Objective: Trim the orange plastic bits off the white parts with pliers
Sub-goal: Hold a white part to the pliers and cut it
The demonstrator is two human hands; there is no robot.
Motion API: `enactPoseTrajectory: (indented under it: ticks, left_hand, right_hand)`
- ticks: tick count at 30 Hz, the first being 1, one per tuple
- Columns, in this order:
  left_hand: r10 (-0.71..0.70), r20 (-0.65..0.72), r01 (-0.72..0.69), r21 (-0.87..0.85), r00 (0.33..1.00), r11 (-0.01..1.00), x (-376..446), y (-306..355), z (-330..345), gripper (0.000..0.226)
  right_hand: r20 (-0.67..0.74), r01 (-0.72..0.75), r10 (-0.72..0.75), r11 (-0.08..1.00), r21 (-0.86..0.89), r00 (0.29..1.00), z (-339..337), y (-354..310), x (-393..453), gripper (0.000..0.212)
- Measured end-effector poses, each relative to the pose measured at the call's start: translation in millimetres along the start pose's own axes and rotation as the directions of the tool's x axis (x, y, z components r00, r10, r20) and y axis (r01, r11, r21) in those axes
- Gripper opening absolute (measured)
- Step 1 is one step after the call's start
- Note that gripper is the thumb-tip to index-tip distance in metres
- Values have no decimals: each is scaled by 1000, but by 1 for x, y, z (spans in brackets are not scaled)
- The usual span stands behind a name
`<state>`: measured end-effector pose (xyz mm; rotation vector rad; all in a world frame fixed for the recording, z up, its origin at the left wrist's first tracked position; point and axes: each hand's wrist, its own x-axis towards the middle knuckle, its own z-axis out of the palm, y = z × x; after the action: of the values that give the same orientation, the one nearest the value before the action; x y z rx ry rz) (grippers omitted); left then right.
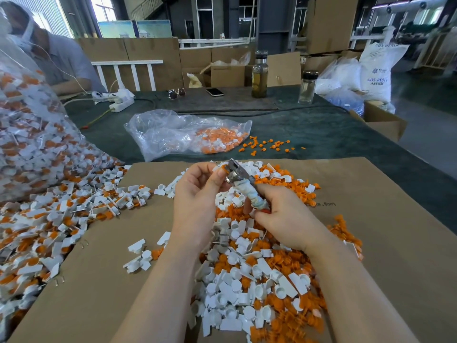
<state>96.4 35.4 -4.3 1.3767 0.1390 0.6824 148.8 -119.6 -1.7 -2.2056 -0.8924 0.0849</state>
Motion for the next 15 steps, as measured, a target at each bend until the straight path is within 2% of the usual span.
enactPoseTrajectory:
  ticks: [4, 7, 10, 13, 15]
  left_hand:
    - [-93, 8, 94, -58, 996, 994, 2, 1, -2, 7]
    - [-271, -89, 236, -286, 958, 929, 5, 5, -7, 0]
    - [-508, -235, 290, -597, 828, 748, 14, 9, -28, 13]
    - [-654, -300, 189, -801, 694, 568, 22, 11, -52, 15]
    - [-699, -304, 100, -875, 647, 473, 25, 10, -64, 14]
  right_hand:
    - [-31, 5, -6, 999, -45, 999, 4, 0, 1, 8]
    - [-85, 0, -12, 991, -134, 996, 7, 3, 2, 8]
    - [-136, -15, -12, 981, -193, 991, 8, 7, 2, 9]
    - [-188, -24, -20, 974, -227, 982, 8, 11, 3, 12]
    - [-203, -34, -17, 969, -246, 979, 8, 12, 3, 14]
